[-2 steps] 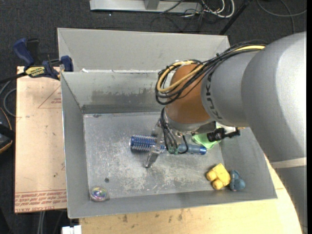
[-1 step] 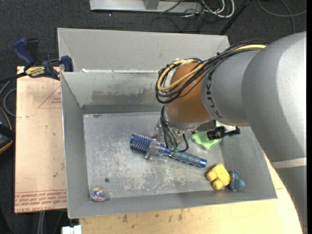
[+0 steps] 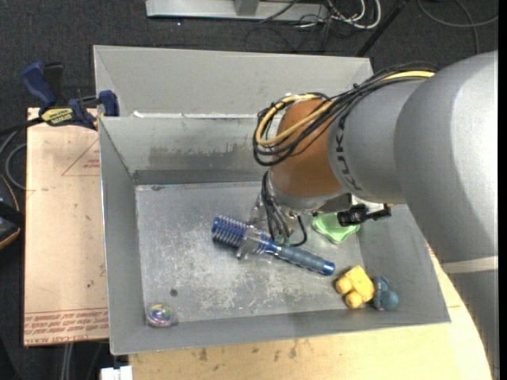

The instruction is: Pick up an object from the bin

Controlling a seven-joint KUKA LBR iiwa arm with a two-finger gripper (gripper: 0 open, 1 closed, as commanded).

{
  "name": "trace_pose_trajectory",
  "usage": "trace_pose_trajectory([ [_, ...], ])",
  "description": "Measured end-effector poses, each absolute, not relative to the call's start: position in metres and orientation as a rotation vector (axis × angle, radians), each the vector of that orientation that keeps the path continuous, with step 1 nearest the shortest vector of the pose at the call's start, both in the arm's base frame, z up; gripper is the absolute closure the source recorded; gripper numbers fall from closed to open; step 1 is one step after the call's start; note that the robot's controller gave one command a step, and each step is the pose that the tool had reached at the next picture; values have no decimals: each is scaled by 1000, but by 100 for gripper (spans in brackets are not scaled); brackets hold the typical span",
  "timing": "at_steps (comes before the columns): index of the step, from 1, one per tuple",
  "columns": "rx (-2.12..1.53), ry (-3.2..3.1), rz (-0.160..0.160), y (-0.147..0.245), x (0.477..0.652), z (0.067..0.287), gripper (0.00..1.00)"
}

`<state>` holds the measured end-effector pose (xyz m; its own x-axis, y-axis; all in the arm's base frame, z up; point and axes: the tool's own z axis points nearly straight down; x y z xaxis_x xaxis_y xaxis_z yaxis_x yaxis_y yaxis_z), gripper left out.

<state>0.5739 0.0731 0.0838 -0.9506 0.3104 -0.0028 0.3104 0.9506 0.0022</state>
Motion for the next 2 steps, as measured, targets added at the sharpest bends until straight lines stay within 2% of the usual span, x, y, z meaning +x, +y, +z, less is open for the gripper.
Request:
trace_pose_trajectory([
  [1,491,3100,3,73,575,119,100],
  [2,488,3098,4,74,576,178,100],
])
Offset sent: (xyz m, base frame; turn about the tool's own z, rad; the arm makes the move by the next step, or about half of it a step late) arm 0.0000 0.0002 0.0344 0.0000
